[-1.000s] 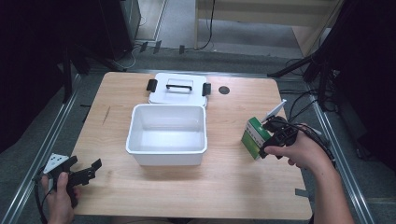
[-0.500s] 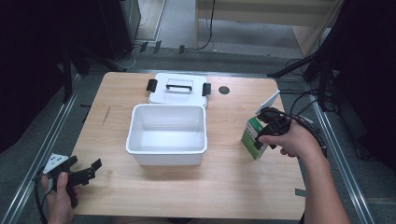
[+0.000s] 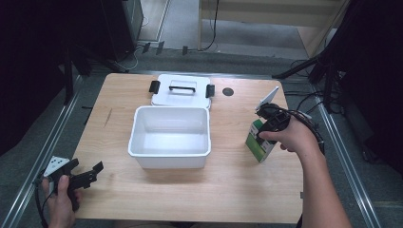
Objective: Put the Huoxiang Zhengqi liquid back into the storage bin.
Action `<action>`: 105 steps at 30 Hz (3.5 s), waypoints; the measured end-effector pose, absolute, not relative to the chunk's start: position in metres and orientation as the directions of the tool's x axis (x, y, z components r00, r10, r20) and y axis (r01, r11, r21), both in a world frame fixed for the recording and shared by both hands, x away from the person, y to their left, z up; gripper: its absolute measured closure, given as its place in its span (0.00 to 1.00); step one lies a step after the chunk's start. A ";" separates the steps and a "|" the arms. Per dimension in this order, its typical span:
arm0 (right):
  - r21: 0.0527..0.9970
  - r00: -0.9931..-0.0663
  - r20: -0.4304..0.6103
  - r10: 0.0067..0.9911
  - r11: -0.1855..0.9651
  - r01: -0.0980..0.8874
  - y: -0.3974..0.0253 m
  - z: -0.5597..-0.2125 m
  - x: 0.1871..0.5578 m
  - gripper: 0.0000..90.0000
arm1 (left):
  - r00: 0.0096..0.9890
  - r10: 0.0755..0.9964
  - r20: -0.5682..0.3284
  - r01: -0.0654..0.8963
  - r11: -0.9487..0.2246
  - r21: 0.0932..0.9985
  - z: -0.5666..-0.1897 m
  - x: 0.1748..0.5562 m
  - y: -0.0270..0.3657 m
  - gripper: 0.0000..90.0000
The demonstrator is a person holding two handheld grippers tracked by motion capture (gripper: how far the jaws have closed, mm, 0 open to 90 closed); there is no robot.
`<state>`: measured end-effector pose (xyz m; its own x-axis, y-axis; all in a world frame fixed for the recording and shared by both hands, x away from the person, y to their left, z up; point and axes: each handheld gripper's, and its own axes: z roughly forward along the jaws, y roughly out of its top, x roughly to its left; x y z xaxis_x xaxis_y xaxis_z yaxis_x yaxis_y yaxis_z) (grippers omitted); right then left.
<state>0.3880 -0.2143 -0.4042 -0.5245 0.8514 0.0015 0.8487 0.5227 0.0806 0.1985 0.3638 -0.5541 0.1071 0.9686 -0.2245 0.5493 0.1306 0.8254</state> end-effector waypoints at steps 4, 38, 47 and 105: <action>0.084 -0.526 -0.005 0.850 0.525 0.847 -0.212 -0.405 0.392 0.54 | 0.107 0.968 -0.226 0.550 0.132 0.825 -0.554 0.198 0.364 0.00; 0.141 -0.811 -0.105 0.576 0.816 0.561 -0.182 -0.377 0.376 0.72 | 0.105 0.968 -0.227 0.553 0.133 0.823 -0.554 0.199 0.364 0.00; 0.187 -0.926 -0.122 0.357 0.924 0.332 -0.172 -0.353 0.369 0.72 | 0.105 0.968 -0.228 0.550 0.135 0.824 -0.554 0.199 0.364 0.00; 0.122 -0.996 -0.087 0.015 0.993 0.004 0.001 -0.272 0.367 0.71 | 0.106 0.966 -0.236 0.548 0.141 0.825 -0.554 0.199 0.365 0.00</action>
